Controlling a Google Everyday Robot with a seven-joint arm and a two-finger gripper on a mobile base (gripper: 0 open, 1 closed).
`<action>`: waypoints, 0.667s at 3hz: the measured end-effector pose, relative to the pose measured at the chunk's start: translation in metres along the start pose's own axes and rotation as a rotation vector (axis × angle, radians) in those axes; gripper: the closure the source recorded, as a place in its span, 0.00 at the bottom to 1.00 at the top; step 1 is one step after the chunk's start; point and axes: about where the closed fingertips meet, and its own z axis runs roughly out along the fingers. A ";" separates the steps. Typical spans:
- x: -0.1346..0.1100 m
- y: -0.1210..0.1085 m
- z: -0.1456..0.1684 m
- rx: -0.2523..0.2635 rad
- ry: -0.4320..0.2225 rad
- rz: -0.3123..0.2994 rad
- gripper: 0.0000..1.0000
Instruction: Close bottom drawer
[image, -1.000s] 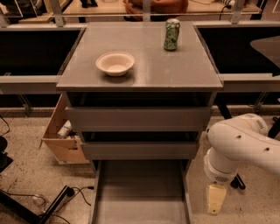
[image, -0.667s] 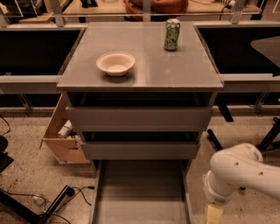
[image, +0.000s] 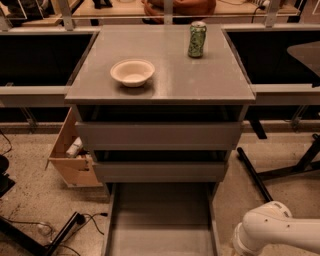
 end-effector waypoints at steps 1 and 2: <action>0.007 0.003 0.033 -0.003 -0.013 0.033 0.79; 0.007 0.004 0.035 -0.006 -0.016 0.033 0.99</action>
Offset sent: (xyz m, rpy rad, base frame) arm -0.0043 -0.0028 -0.0297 0.0118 0.0019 -0.0300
